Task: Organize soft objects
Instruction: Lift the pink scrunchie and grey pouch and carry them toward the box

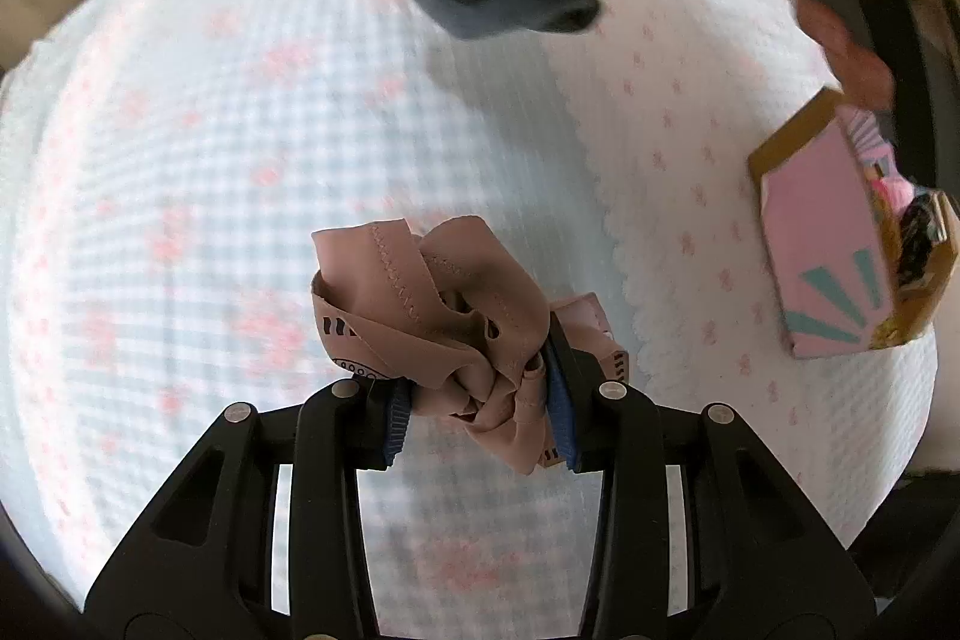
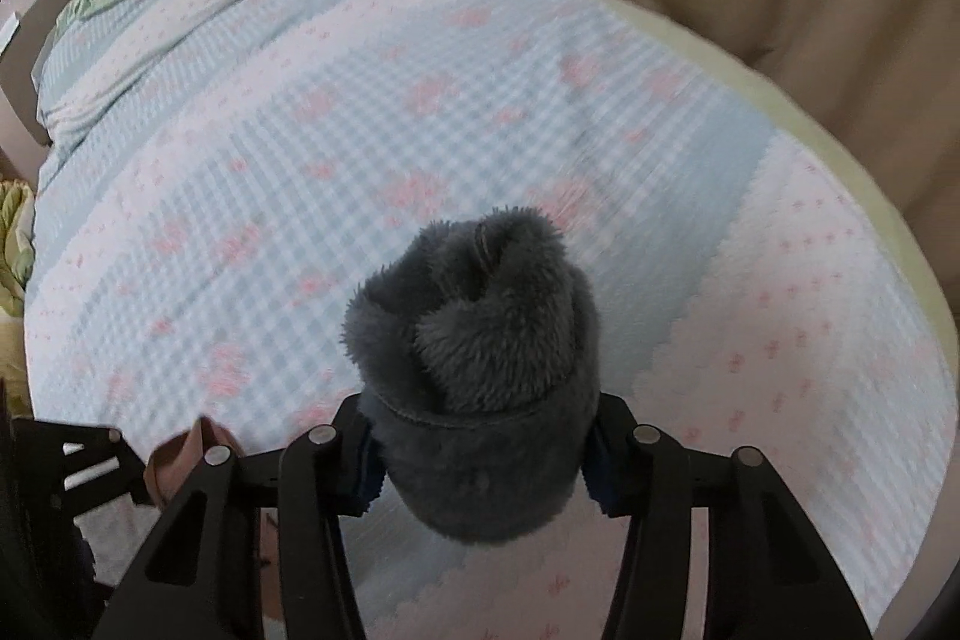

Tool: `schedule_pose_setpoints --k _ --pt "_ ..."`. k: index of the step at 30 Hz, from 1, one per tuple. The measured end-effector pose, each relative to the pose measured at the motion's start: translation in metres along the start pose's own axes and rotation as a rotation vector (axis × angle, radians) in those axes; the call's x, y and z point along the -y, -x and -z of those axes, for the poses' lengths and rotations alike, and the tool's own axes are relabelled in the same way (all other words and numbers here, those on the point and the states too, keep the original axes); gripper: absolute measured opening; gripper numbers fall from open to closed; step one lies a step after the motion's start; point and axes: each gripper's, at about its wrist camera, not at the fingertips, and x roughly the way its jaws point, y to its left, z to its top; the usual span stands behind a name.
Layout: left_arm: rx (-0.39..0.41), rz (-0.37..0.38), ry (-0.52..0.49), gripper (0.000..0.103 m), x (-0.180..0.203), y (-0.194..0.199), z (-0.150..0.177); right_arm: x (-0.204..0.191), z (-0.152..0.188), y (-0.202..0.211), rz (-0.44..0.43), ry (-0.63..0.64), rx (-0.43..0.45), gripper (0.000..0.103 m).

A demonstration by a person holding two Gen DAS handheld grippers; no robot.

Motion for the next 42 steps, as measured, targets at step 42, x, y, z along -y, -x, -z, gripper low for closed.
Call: schedule_pose_setpoints --k 42 --pt "0.140 0.118 -0.162 0.034 0.312 0.150 -0.045 0.124 0.289 0.328 0.308 -0.743 0.072 0.048"
